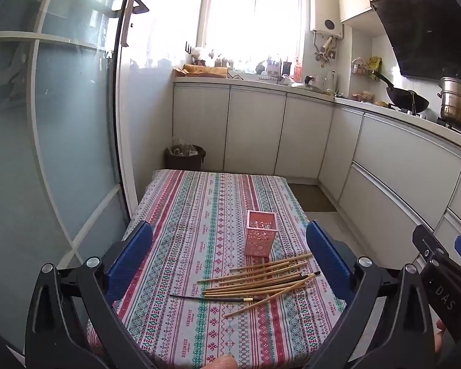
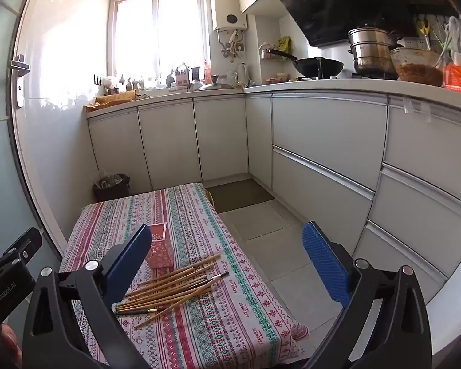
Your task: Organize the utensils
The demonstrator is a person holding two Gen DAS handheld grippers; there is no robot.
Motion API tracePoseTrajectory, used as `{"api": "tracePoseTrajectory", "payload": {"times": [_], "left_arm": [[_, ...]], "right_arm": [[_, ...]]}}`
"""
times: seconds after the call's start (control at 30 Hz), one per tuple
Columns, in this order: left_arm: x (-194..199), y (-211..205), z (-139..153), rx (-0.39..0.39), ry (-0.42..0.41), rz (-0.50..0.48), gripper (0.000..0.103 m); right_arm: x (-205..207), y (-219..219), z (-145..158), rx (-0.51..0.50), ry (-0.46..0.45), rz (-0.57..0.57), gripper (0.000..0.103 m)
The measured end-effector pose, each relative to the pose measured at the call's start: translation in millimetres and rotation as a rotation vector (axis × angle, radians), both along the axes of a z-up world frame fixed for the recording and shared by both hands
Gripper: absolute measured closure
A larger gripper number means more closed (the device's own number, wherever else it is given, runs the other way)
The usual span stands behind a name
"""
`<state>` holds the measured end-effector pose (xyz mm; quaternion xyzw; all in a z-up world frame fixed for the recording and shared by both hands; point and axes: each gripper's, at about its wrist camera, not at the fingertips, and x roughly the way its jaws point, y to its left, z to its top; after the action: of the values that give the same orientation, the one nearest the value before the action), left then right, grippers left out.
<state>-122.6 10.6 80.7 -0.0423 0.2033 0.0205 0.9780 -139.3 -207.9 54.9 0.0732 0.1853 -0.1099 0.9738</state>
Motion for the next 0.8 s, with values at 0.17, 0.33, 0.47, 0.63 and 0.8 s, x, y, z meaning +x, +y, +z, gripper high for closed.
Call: {"api": "tracePoseTrajectory", "payload": {"times": [0.17,0.33,0.47,0.63,0.8], "left_arm": [[-5,3,0,0.002,-0.009,-0.002,0.007],[-4,5,-1,-0.001,-0.006,0.0,0.007],[-4,6,-2,-0.003,-0.004,0.0,0.007],[-4,6,-4,0.0,0.003,-0.001,0.007],[-2,6,-4,0.004,0.01,-0.005,0.007]], "right_arm": [[-13,3,5,-0.002,-0.014,-0.001,0.007],[-4,0,1,0.007,-0.009,0.004,0.007],[-6,-1,5,0.011,-0.008,0.012,0.007],[-7,-1,4,0.021,-0.003,0.017,0.007],[-6,-2,0,0.027,0.005,0.021,0.007]]}}
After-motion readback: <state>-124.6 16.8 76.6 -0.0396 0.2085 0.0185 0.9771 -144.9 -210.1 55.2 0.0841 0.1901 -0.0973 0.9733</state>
